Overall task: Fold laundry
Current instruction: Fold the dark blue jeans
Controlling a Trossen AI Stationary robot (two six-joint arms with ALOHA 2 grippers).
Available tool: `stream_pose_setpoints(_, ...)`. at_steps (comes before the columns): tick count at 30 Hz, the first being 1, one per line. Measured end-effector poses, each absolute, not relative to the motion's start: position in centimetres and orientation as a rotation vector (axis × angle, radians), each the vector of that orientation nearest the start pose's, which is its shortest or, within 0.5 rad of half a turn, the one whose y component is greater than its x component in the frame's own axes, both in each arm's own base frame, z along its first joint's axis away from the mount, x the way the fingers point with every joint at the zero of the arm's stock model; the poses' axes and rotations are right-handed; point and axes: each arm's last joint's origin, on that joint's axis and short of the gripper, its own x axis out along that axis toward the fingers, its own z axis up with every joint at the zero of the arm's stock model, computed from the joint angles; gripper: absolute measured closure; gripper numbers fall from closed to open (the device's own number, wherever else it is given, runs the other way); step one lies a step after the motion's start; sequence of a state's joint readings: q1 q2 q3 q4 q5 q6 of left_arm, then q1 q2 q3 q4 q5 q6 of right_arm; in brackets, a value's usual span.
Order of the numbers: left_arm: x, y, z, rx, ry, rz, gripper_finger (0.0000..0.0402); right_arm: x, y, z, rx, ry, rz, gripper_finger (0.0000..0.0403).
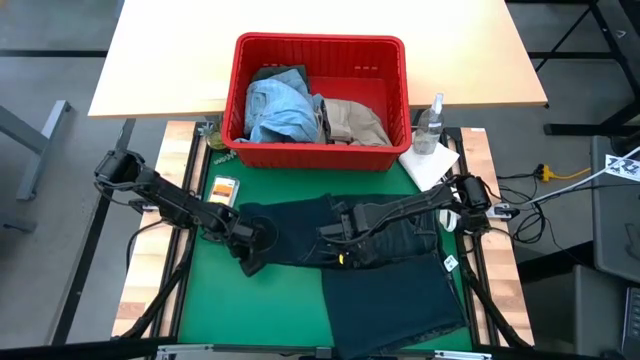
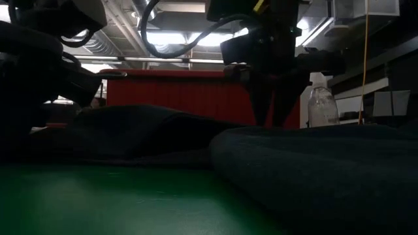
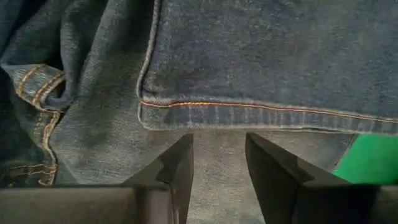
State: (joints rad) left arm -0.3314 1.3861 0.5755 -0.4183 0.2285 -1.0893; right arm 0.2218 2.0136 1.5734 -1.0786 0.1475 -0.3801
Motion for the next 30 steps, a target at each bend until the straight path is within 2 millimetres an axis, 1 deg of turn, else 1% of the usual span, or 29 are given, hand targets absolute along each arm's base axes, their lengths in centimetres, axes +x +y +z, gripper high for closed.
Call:
stream_pose_setpoints(4,20.2,-7.7,13.7,-0.839,1.361,0.222,0.0258,37.7,8.1,19.6,-0.585,1.476,0.345,0.0258)
stream_pose_setpoints(7,20.1,-7.8,13.7,-0.864,1.397,0.181,0.0243,37.7,8.0,19.6,-0.59,1.476,0.343,0.0258)
stream_pose_setpoints(10,19.7,-8.0,13.9,-0.906,1.46,0.12,0.0242,37.8,7.5,19.6,-0.624,1.48,0.315,0.0258)
stream_pose_setpoints(12,19.5,-8.0,14.5,-0.916,1.451,0.092,0.0243,37.9,7.0,19.6,-0.632,1.483,0.292,0.0258)
stream_pose_setpoints(20,18.6,-7.4,18.1,-0.927,1.24,0.015,0.0246,38.7,4.4,19.6,-0.589,1.461,0.229,0.0258)
stream_pose_setpoints(25,17.9,-7.4,19.6,-0.929,1.165,-0.049,0.0246,40.0,2.7,19.8,-0.552,1.348,0.222,0.0258)
stream_pose_setpoints(30,17.5,-7.7,19.9,-0.897,1.136,-0.045,0.0246,41.5,0.8,20.2,-0.458,1.195,0.226,0.0258)
